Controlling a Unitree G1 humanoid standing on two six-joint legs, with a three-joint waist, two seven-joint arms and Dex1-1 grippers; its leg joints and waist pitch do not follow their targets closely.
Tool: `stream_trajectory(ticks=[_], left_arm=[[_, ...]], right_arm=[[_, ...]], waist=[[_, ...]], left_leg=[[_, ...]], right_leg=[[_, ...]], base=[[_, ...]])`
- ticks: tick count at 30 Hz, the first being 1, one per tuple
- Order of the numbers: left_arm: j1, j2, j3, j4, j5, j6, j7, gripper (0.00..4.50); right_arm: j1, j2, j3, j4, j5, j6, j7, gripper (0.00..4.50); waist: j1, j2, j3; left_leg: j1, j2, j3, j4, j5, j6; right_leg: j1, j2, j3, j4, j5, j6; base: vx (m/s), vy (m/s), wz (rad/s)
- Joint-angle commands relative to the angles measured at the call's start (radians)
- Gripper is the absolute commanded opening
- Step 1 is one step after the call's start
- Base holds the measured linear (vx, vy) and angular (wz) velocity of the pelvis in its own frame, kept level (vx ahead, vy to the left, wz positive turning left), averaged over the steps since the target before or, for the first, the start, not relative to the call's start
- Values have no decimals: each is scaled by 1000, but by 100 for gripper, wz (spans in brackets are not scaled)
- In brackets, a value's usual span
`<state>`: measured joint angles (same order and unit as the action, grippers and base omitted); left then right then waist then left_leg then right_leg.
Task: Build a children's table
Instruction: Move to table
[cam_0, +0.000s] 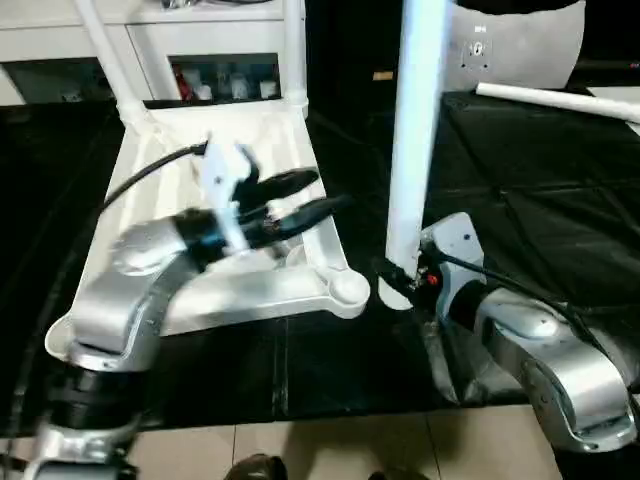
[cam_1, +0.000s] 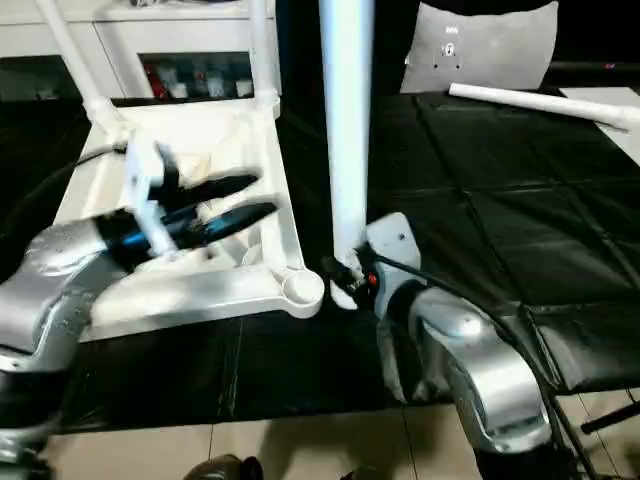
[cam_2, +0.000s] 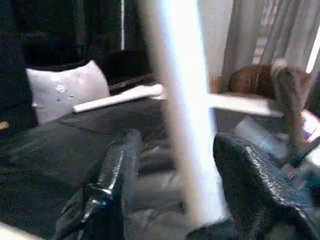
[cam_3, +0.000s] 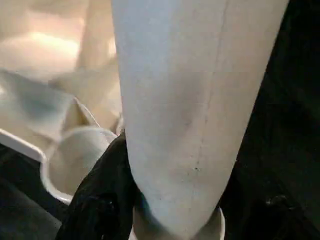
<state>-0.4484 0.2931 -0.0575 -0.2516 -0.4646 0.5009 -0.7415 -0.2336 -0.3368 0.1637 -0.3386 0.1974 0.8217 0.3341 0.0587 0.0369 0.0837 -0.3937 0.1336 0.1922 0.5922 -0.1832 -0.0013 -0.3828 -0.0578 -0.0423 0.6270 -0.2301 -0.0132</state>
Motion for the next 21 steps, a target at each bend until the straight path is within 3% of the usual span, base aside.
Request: stream_trajectory(ticks=[1,8,11,14,21], left_arm=[[-4,-14,-18,-31,-3,35,34,301],[-15,-71,-66,-8,63,103,164,355],[-28,-95,-62,12,88,121,228,355],[-53,-145,-14,47,87,146,327,361],[-76,-184,60,95,77,148,410,361]], right_arm=[[-19,-7,18,4,-20,17,-8,189],[-62,-28,86,9,-52,40,11,189],[-67,-25,96,2,-53,50,13,189],[-64,-25,108,-10,-52,57,16,189],[-61,-22,119,-18,-56,49,17,189]], waist=[[2,-14,-67],[2,-12,-71],[2,-11,-73],[4,-10,-75],[5,-11,-75]], left_leg=[[22,93,-44,-58,-73,38],[23,93,-45,-54,-71,33],[22,93,-46,-52,-66,37],[24,94,-47,-50,-72,32],[21,91,-48,-47,-84,36]], right_leg=[[46,-99,58,-70,-32,-236],[49,-96,58,-69,-27,-223],[48,-96,58,-66,-6,-225],[49,-96,57,-66,-7,-233],[50,-98,57,-70,-23,-233]], base=[[0,0,0],[0,0,0],[0,0,0],[0,0,0],[0,0,0]])
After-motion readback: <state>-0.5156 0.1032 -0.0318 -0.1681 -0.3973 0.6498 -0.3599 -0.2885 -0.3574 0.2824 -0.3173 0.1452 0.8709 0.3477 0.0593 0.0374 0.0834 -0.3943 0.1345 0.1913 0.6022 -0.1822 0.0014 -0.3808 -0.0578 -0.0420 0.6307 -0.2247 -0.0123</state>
